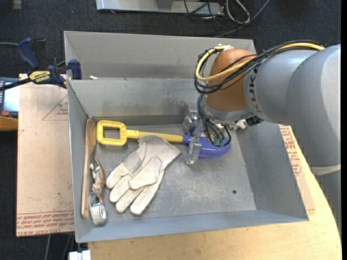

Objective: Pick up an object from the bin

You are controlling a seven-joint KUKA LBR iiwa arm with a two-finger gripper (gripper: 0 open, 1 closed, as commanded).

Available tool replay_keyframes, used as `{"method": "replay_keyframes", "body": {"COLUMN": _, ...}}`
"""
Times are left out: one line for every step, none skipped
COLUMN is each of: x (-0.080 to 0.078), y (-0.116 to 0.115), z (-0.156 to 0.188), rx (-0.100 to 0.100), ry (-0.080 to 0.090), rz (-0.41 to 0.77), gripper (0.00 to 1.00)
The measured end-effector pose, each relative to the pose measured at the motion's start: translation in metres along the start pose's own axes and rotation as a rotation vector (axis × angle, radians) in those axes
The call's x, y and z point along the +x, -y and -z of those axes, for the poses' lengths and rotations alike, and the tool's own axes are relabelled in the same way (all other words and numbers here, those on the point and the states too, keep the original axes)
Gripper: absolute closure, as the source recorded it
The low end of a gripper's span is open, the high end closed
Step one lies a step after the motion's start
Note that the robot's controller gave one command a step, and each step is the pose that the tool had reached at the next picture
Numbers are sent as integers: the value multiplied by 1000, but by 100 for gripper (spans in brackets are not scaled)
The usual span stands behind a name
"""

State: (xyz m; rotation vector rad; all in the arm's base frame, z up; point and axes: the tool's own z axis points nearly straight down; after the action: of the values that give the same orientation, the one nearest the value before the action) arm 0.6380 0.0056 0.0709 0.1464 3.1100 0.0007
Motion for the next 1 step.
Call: {"method": "replay_keyframes", "body": {"x": 6, "y": -54, "z": 1, "rx": -6, "ry": -17, "rz": 194, "gripper": 100}}
